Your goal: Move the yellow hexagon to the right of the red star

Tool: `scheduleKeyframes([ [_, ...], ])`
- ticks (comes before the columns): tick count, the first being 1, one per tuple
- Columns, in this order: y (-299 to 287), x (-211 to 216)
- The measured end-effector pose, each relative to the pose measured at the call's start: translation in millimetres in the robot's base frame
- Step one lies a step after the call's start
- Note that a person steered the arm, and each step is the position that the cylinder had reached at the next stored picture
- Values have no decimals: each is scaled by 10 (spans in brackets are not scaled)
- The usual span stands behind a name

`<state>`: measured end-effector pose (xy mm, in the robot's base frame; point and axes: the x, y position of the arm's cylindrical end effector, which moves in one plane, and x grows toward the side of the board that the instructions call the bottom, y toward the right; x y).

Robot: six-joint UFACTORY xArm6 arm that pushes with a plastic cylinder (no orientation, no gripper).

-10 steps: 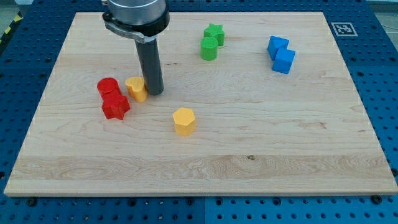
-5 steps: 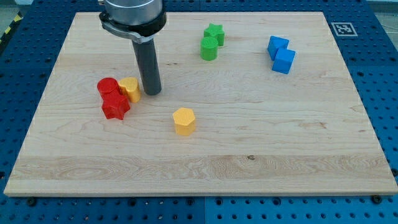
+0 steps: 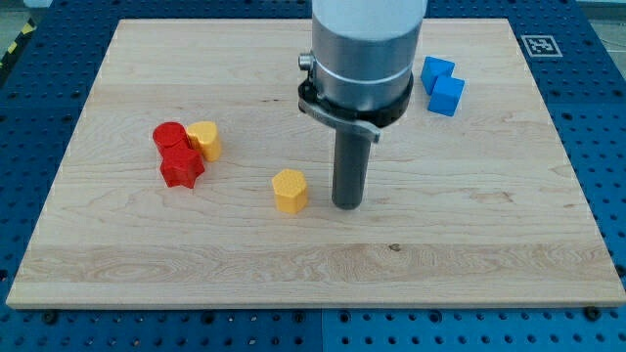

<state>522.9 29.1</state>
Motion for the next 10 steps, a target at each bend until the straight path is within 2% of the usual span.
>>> scheduleKeyframes([
  [2,-538,-227],
  [3,-629,-195],
  [5,-662,200],
  [6,-664,0],
  [8,-749,-72],
  [10,-1099,-115],
])
